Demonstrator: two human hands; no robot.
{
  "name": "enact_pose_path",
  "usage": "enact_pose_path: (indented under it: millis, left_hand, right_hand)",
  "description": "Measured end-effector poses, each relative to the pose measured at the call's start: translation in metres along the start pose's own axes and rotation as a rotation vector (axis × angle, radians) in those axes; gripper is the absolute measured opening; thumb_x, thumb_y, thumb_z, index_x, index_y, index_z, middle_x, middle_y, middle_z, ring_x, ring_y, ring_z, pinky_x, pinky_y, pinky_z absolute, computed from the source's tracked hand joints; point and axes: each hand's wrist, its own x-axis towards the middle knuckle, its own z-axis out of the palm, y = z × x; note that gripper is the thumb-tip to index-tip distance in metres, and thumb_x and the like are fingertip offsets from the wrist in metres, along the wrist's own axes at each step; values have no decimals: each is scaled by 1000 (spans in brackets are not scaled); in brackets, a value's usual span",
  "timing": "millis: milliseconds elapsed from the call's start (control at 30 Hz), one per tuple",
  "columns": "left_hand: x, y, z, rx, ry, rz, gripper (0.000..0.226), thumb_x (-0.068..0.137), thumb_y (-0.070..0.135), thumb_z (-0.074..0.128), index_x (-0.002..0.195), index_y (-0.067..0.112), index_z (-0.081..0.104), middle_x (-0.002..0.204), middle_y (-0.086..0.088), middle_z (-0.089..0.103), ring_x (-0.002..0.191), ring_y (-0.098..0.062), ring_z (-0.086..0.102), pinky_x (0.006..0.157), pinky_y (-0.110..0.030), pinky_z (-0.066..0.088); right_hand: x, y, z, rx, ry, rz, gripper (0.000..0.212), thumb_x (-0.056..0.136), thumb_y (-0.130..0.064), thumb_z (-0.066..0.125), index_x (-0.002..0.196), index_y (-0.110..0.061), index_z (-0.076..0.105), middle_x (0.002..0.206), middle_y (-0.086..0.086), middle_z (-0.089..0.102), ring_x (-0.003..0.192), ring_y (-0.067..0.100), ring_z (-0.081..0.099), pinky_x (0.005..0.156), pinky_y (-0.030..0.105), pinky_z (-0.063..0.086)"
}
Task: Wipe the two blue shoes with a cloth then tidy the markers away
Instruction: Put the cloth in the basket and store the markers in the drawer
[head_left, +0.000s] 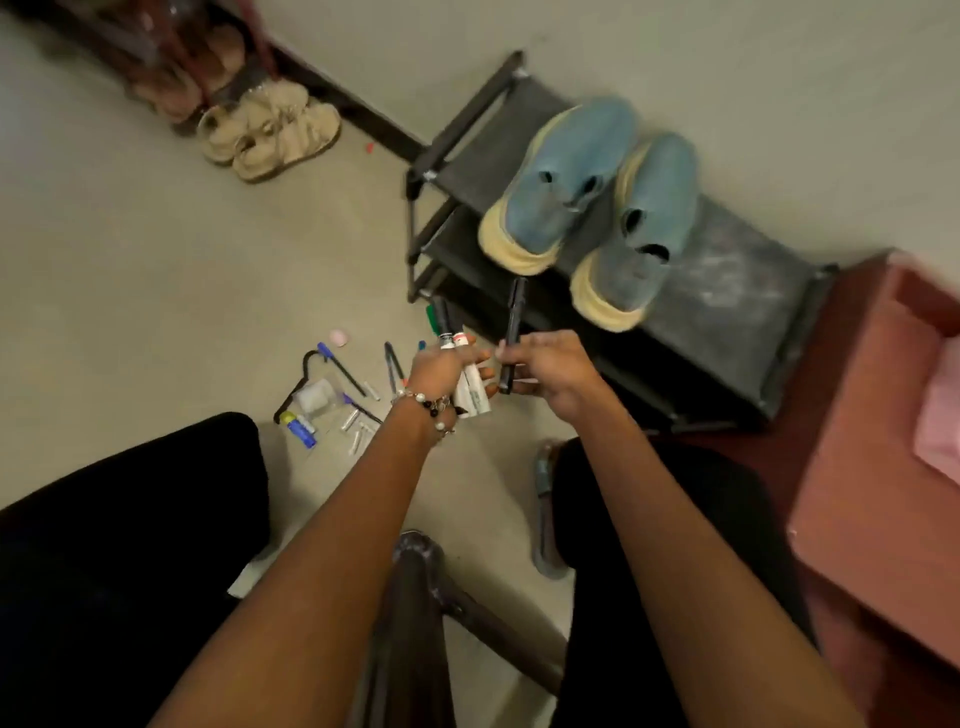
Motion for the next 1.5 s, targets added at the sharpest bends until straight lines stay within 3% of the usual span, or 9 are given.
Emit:
enact_pose_path:
  millis: [233,500,733,900,1067,1200,1333,1433,1500]
  left_hand:
    - [-121,-54,153,121,-264,82,13,95,2,50,85,3,57,69,-10,66,52,-19,64,50,-30,54]
    - [-178,-213,267,425,-358,-186,9,92,6,57,83,4,57,72,-12,60,64,-24,62,66,-39,55]
    - [-155,-333,264,944,-267,-488,12,89,9,59,93,-2,63,82,-15,69,76,-30,67,76,-48,56]
    - [-128,-363,267,1124,-265,-559,11,91,12,57,84,5,61,81,-9,69,72,-24,67,63,-34,53]
    - [-92,-384,268,1155,-235,-544,22,84,11,64,103,0,66,91,-13,72,84,-28,70,80,-46,57]
    - [-70,-395,270,1136,-186,-498,17,85,7,64,100,-1,66,95,-13,70,77,-28,67,55,-31,54]
    - [-60,-397,274,1101,-105,-443,23,84,13,67,102,-2,63,86,-14,67,82,-31,67,66,-35,55]
    - [-61,-399,276,1111,-109,-429,20,85,14,67,98,0,62,82,-14,65,73,-30,65,56,-31,51]
    - [-66,-400,276,1120,-144,-417,13,86,12,66,93,2,62,75,-12,63,62,-27,61,49,-29,47]
  right_hand:
    - [-167,-7,-157,222,113,-268,7,82,0,66,89,-3,68,84,11,72,67,18,69,55,25,53]
    - [-264,128,-301,419,459,-205,4,84,-7,66,84,-7,70,74,9,72,65,19,66,63,31,55]
    - [-252,269,-358,432,719,302,10,84,-3,65,83,7,66,69,16,65,51,22,57,46,27,43]
    - [-208,330,-383,262,757,506,17,78,-5,74,83,5,60,88,22,65,76,34,66,73,46,57]
    - [-163,363,-416,-96,779,557,29,84,-11,69,105,7,61,104,22,64,96,38,62,79,35,50]
    - [-142,390,-426,-211,847,662,25,87,-6,62,110,3,58,112,23,59,100,38,59,89,44,50]
    - [-145,398,-424,-368,933,696,24,90,6,46,112,8,57,114,26,57,106,41,54,92,46,45]
    - [-152,380,-415,-339,1042,566,23,87,6,53,108,9,61,113,26,59,106,41,55,91,44,46]
    - [-161,359,-400,-52,938,353,18,85,-1,64,102,1,68,103,18,68,97,32,64,84,35,51]
